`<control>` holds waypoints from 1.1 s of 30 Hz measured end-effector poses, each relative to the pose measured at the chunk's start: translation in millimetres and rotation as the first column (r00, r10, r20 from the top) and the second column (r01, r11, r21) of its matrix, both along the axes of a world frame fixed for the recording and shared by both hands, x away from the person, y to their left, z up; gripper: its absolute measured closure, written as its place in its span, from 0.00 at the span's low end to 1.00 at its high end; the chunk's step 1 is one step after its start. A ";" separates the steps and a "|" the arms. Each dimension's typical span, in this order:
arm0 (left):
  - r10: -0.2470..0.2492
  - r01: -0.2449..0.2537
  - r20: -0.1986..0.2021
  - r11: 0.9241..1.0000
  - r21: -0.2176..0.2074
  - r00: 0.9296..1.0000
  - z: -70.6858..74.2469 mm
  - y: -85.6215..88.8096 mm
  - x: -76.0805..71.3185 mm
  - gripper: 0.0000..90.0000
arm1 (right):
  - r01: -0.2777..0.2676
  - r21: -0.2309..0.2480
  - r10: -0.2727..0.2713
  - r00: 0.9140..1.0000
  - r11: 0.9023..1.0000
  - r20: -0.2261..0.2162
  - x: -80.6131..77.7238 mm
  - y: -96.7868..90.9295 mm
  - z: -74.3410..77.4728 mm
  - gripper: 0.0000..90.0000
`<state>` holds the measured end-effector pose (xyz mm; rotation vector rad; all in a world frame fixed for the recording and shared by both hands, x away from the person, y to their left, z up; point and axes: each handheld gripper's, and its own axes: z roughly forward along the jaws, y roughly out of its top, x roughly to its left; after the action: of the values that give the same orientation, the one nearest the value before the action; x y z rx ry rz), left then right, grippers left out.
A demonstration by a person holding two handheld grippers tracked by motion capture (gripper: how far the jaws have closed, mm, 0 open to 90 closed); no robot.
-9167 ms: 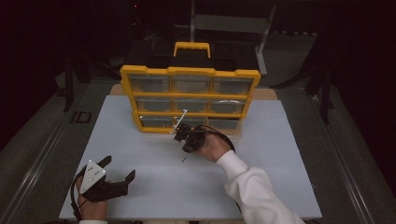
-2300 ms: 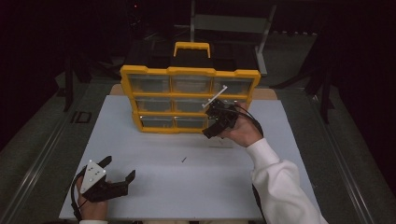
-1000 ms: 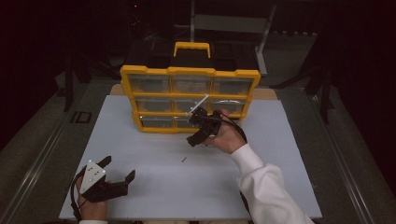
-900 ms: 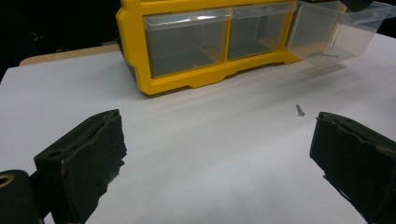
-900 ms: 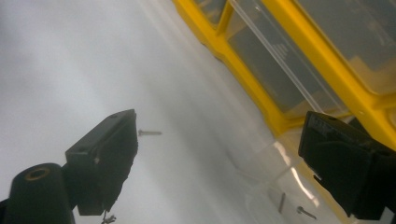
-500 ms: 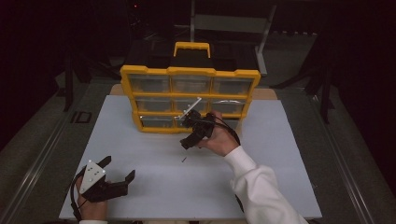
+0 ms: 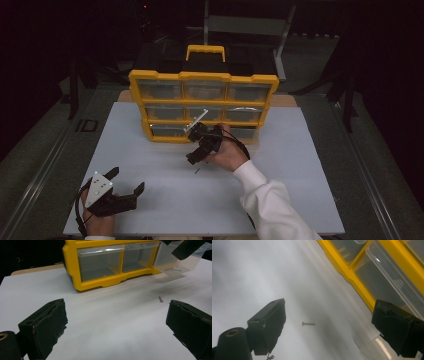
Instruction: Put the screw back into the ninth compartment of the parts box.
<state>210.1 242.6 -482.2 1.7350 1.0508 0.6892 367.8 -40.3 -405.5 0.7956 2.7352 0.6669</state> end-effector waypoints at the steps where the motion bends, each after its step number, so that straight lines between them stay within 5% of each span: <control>1: 0.000 0.000 0.000 1.000 0.000 1.000 0.0 0.1 0.0 0.04 | -0.002 0.000 0.002 1.000 1.000 0.001 -0.3 0.8 -0.8 0.13; 16: 0.001 -0.001 0.000 1.000 -0.001 1.000 0.2 0.2 -0.2 0.04 | -0.012 -0.032 0.013 1.000 0.999 0.020 -6.5 14.6 -21.9 0.13; 33: 0.001 -0.001 -0.001 1.000 -0.001 1.000 0.2 0.0 -0.5 0.04 | 0.007 -0.028 -0.007 1.000 1.000 -0.017 -4.5 15.4 -53.1 0.14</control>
<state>209.6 242.5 -482.0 1.7342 1.0526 0.6885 363.3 -24.9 -458.6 0.8081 2.7495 0.6218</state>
